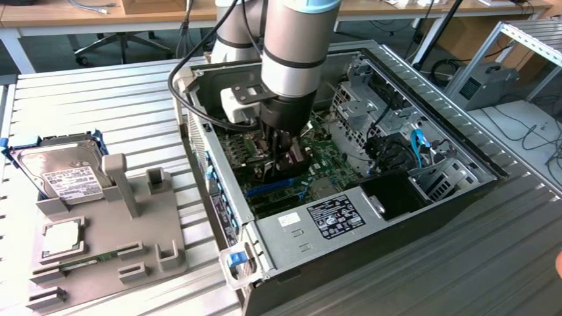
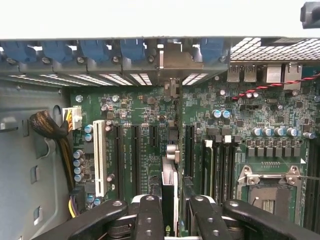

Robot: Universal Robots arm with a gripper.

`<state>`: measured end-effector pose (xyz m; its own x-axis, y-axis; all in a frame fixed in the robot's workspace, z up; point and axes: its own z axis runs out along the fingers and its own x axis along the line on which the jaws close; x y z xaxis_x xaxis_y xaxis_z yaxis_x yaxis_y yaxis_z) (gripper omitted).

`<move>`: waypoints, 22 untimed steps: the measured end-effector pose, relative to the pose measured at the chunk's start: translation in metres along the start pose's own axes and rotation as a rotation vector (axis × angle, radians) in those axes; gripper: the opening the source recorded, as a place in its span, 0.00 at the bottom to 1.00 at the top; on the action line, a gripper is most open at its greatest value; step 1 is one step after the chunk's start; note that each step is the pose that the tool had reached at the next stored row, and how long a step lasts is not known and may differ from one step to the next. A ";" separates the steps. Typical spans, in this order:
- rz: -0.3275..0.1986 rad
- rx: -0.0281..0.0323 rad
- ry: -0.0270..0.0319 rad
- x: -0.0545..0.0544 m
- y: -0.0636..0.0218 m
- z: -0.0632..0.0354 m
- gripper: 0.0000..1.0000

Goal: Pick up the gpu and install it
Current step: 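Insert the gpu into the slot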

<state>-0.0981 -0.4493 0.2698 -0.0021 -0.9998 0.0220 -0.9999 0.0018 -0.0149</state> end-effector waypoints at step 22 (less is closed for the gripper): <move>0.000 0.0000 0.0002 0.000 0.0012 0.0104 0.26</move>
<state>-0.0992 -0.4493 0.2594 -0.0016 -0.9998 0.0222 -0.9999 0.0013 -0.0149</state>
